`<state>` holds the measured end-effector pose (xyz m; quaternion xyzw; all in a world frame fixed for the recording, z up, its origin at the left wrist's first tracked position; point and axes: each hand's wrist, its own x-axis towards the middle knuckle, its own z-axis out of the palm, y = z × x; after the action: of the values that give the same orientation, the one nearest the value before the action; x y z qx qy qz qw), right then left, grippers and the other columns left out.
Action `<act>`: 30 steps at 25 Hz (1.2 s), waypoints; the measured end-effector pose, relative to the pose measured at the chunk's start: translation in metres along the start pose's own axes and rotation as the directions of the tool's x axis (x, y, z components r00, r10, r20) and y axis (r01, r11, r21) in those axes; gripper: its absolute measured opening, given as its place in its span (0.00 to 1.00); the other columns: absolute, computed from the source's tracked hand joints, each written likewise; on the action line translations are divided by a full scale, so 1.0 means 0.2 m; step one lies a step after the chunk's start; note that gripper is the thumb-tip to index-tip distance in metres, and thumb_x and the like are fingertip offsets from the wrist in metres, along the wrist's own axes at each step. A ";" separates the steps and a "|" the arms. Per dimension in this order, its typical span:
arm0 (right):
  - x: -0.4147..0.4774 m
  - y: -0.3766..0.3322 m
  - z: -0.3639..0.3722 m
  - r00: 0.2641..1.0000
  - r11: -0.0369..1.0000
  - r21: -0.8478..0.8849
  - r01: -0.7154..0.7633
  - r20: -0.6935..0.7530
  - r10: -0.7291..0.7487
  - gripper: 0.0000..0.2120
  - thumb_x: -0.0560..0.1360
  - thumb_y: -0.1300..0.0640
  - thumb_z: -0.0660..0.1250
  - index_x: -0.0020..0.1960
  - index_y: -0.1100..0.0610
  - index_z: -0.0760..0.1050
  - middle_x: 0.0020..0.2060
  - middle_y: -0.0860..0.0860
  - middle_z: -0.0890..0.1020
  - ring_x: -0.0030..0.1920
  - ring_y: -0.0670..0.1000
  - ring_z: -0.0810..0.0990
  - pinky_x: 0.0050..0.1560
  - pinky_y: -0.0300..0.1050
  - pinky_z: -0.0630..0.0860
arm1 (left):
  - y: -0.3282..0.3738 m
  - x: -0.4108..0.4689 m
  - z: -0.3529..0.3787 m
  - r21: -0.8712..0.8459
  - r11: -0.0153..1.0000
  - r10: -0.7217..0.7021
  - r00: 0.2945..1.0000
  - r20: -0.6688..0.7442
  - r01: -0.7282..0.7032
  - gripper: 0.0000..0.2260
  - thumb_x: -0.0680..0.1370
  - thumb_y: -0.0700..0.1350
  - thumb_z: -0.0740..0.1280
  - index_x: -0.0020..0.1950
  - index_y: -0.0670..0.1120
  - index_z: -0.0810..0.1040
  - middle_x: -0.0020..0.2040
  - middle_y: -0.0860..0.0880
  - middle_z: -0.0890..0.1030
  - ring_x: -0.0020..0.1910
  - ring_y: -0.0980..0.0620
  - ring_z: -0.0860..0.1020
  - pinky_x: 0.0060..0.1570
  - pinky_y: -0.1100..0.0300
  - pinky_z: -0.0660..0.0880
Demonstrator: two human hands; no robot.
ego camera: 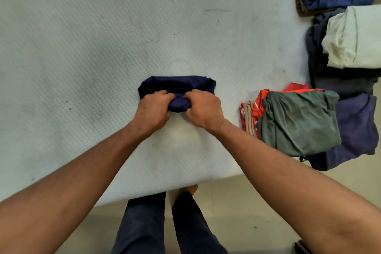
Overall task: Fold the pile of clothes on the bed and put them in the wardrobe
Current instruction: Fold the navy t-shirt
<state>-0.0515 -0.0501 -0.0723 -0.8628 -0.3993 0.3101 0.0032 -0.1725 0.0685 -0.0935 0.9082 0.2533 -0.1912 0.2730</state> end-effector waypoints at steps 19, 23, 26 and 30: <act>-0.13 0.76 -1.24 0.975 0.947 0.239 0.214 -0.113 -0.192 0.10 0.66 0.62 0.62 0.42 0.53 0.80 0.32 0.46 0.77 0.39 0.54 0.77 0.33 0.43 0.66 | 1.05 0.19 -0.75 -0.428 0.904 -0.068 0.978 -0.195 -0.023 0.18 0.59 0.41 0.55 0.39 0.52 0.81 0.30 0.52 0.78 0.33 0.47 0.75 0.34 0.59 0.69; -0.39 1.26 -1.40 0.935 0.932 0.231 0.280 -0.285 -0.211 0.15 0.67 0.62 0.65 0.47 0.47 0.83 0.40 0.47 0.83 0.46 0.54 0.80 0.41 0.45 0.73 | 1.59 0.23 -0.68 -0.358 0.897 0.096 0.904 -0.416 -0.261 0.22 0.62 0.44 0.58 0.49 0.53 0.86 0.41 0.51 0.85 0.42 0.47 0.81 0.42 0.55 0.76; -0.59 1.56 -1.21 0.920 0.917 0.300 0.263 -0.363 -0.146 0.25 0.66 0.58 0.62 0.59 0.47 0.84 0.56 0.45 0.86 0.57 0.51 0.82 0.59 0.47 0.77 | 1.83 0.18 -0.42 -0.232 0.914 0.176 0.841 -0.512 -0.333 0.24 0.63 0.38 0.60 0.56 0.46 0.85 0.52 0.47 0.86 0.53 0.45 0.81 0.54 0.55 0.75; -0.83 1.75 -0.55 0.944 0.955 0.158 0.253 -0.258 -0.208 0.31 0.66 0.55 0.55 0.65 0.52 0.82 0.67 0.53 0.81 0.66 0.57 0.79 0.66 0.54 0.75 | 1.80 0.01 0.26 0.029 0.962 0.266 0.917 -0.298 -0.270 0.31 0.59 0.37 0.63 0.61 0.46 0.84 0.61 0.42 0.83 0.63 0.37 0.79 0.60 0.40 0.77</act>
<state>0.1677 -0.3770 0.0164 -0.8366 -0.4634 0.2382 0.1691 0.0225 -0.2224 0.0085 0.9509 0.1662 -0.0107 0.2610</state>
